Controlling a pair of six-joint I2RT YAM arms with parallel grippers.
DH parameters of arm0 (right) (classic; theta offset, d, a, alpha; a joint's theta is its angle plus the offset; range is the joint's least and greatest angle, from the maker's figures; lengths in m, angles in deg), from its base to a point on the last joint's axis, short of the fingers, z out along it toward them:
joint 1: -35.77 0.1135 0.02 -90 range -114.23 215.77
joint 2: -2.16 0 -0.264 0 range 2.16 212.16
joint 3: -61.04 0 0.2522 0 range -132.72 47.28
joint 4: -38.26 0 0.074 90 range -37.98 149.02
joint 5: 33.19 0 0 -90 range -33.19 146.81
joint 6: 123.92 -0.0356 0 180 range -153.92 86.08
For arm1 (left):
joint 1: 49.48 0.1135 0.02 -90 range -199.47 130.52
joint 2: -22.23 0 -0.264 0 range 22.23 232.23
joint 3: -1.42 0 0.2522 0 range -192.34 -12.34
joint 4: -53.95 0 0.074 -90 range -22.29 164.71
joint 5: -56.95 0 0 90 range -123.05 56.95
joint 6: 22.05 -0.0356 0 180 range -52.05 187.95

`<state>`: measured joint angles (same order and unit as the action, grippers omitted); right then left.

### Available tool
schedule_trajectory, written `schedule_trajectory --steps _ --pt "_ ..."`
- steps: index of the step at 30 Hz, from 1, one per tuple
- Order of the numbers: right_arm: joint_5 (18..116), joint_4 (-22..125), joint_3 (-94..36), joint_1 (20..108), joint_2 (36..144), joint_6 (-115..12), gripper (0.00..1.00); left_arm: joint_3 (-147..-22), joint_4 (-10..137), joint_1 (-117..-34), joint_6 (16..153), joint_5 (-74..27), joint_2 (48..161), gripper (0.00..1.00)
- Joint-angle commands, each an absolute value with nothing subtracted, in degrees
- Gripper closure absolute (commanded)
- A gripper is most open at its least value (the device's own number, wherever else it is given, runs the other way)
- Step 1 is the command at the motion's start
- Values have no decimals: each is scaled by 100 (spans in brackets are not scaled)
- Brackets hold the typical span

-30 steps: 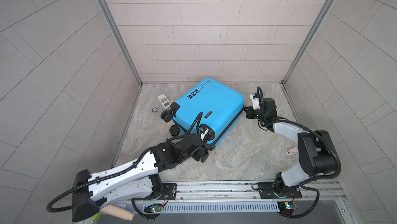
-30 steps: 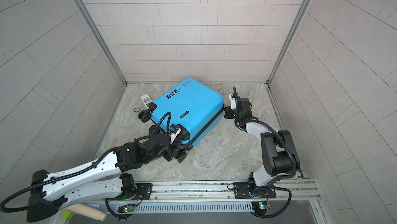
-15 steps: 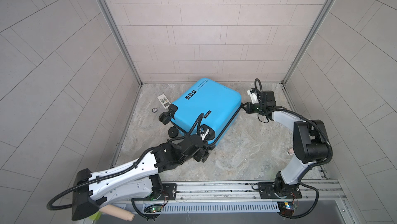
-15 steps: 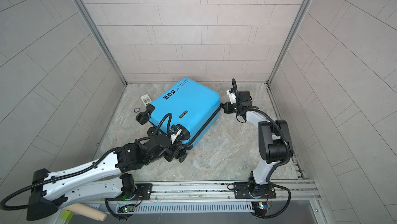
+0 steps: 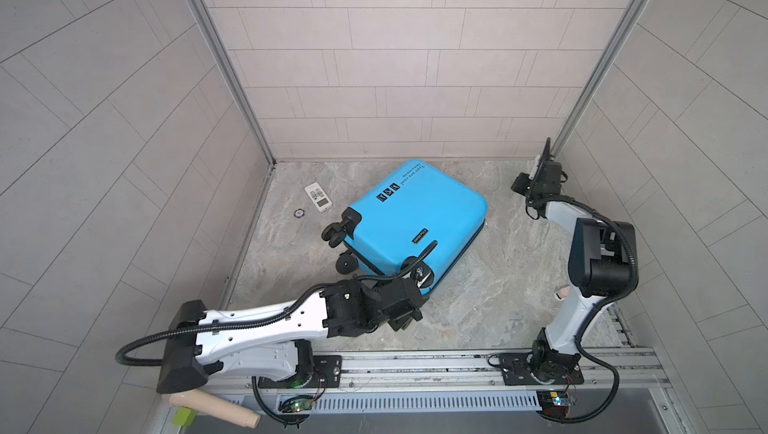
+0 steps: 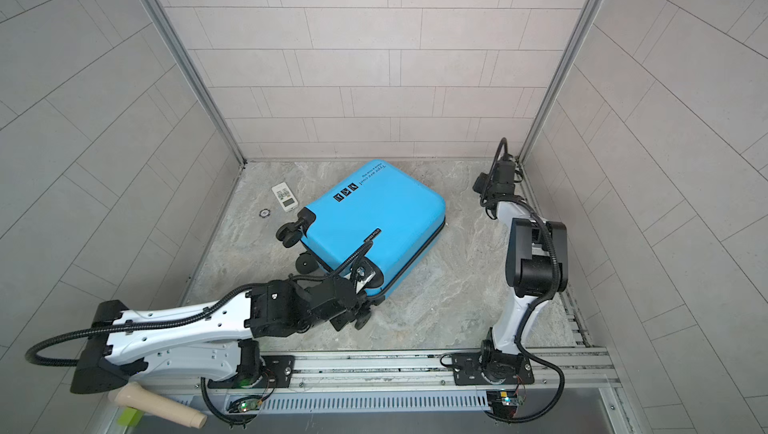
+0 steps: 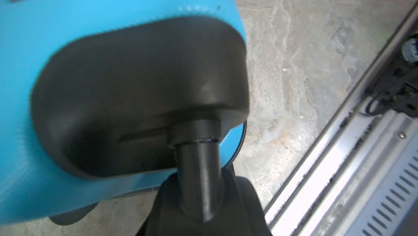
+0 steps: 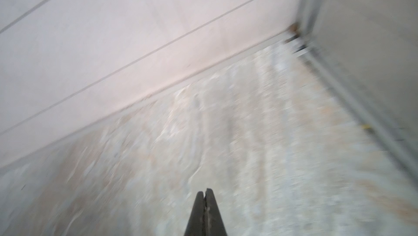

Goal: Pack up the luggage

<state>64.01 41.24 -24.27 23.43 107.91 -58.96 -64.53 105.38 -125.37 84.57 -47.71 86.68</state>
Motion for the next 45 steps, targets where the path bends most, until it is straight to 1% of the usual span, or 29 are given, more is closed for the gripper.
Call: schedule_trajectory --steps 1,4,6,7,8,9,10,11,12,16,18,20,22,24,27,29,31,34,36,39,45 --pt "5756 3952 -2536 2522 10685 -5914 100 -6422 10867 -12766 7814 -3641 8634 100" --pt "6122 4015 -2436 2521 10594 -5800 100 -6331 10744 -12762 7944 -4106 8446 100" --pt "6337 4037 -2327 2556 10531 -5857 100 -6235 10591 -12766 8125 -4663 8301 100" --pt "6397 4021 -2254 2581 10480 -5922 95 -6198 10541 -12766 8199 -4916 8243 93" --pt "6432 3988 -2131 2607 10400 -6040 88 -6169 10520 -12753 8264 -5181 8168 77" --pt "6504 3966 -2022 2618 10318 -6193 79 -6141 10486 -12744 8329 -5392 8092 61" --pt "6581 3999 -1953 2612 10269 -6361 73 -6121 10472 -12735 8402 -5580 8028 51" --pt "6713 4053 -1870 2615 10213 -6535 69 -6095 10439 -12697 8493 -5782 7941 44" --pt "6842 4109 -1788 2613 10142 -6691 68 -6045 10396 -12662 8598 -5926 7841 40" --pt "7265 4209 -1368 2603 9851 -7303 66 -5891 10293 -12494 8917 -6331 7507 32" --pt "7624 4320 -1193 2601 9730 -7552 66 -5874 10336 -12388 9116 -6540 7320 21" --pt "7987 4598 -1137 2600 9661 -7686 65 -5920 10362 -12268 9256 -6544 7123 13" --pt "8266 4815 -1038 2601 9567 -7723 64 -6121 10492 -12218 9465 -6596 6972 11" --pt "8402 4903 -804 2601 9374 -7734 59 -6368 10693 -12208 9790 -6770 6841 8" --pt "8397 5210 -552 2601 9004 -7578 52 -6560 10840 -12113 10272 -6890 6525 4" --pt "8441 5505 -498 2605 8888 -7486 50 -6521 10785 -11952 10583 -6820 6298 1" --pt "8579 5814 -503 2623 8877 -7381 49 -6398 10643 -11658 10851 -6681 6075 0" --pt "8678 6053 -424 2708 8891 -7216 49 -6081 10355 -10946 11286 -6246 5825 0" --pt "8656 6131 -333 2755 8907 -7130 50 -5890 10103 -10346 11539 -5749 5806 0" --pt "8690 6138 -207 2777 9003 -7093 50 -5615 9571 -9739 11839 -5213 5904 0" --pt "8954 6099 -175 2922 9324 -7019 51 -5452 8893 -9341 11883 -4977 6521 0"
